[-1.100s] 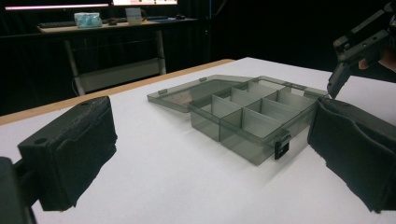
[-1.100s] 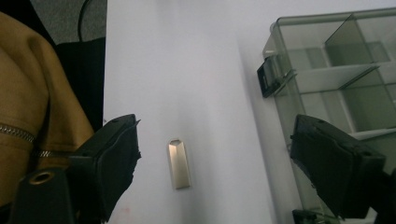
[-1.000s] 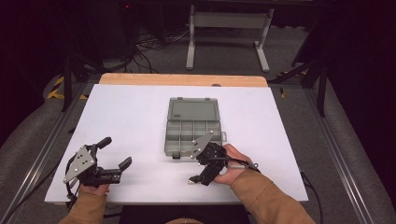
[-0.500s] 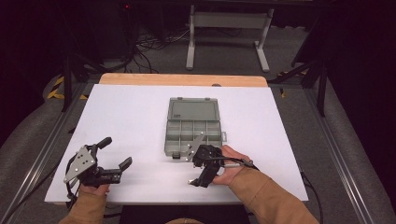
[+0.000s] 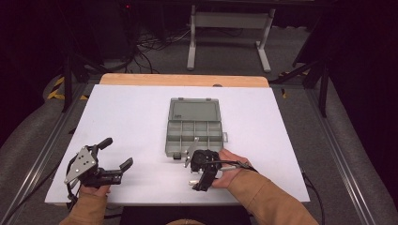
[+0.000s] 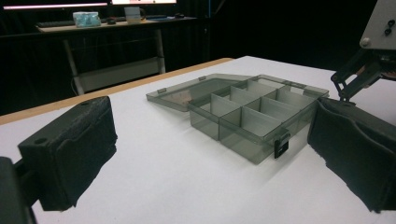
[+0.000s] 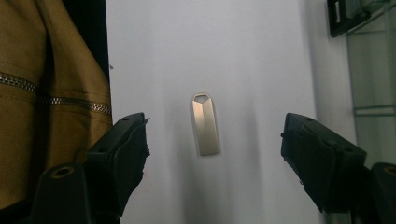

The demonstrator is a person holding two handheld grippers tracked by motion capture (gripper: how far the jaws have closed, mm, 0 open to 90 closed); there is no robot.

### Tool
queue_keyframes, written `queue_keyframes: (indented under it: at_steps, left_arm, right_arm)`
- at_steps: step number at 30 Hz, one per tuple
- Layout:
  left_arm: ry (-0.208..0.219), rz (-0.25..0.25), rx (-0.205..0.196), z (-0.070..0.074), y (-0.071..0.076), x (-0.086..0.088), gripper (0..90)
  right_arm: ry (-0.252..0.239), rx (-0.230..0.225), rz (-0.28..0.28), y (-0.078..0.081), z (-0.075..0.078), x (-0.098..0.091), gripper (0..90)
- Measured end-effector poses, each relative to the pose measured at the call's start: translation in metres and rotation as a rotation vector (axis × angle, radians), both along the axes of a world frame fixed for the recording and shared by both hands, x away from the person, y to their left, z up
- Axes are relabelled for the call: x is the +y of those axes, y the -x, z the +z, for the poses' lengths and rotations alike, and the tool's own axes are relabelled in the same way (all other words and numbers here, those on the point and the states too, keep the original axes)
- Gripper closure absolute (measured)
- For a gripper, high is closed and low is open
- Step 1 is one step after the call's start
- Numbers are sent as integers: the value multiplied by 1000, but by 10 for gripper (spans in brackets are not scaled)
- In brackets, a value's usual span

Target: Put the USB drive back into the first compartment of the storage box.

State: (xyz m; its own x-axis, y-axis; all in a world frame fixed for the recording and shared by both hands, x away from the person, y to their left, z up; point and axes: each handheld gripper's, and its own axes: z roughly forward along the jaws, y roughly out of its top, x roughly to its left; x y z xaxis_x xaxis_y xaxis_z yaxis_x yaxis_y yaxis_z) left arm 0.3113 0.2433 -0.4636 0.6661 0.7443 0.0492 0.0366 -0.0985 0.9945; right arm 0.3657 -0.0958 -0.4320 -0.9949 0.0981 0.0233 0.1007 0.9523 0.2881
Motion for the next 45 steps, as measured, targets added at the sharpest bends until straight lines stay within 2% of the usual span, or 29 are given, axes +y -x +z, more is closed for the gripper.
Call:
queue_keyframes:
  at_steps: [5, 8, 18, 24, 37, 45]
  left_arm:
    - [-2, 0, 1, 0, 0, 0, 18]
    - [-1, 0, 1, 0, 0, 1, 18]
    - [0, 3, -1, 0, 0, 1, 18]
    - [0, 3, -2, 0, 0, 1, 18]
    - [1, 4, -1, 0, 0, 1, 18]
    - [3, 4, 0, 0, 0, 1, 18]
  right_arm:
    - [27, 4, 13, 2, -7, 4, 286]
    - [35, 0, 18, 2, -10, 6, 343]
    - [42, -42, 59, 5, -15, 11, 580]
    - [55, -54, 65, 6, -14, 10, 774]
    - [54, -70, 71, 8, -14, 10, 788]
    - [8, -79, 56, 7, -3, 6, 788]
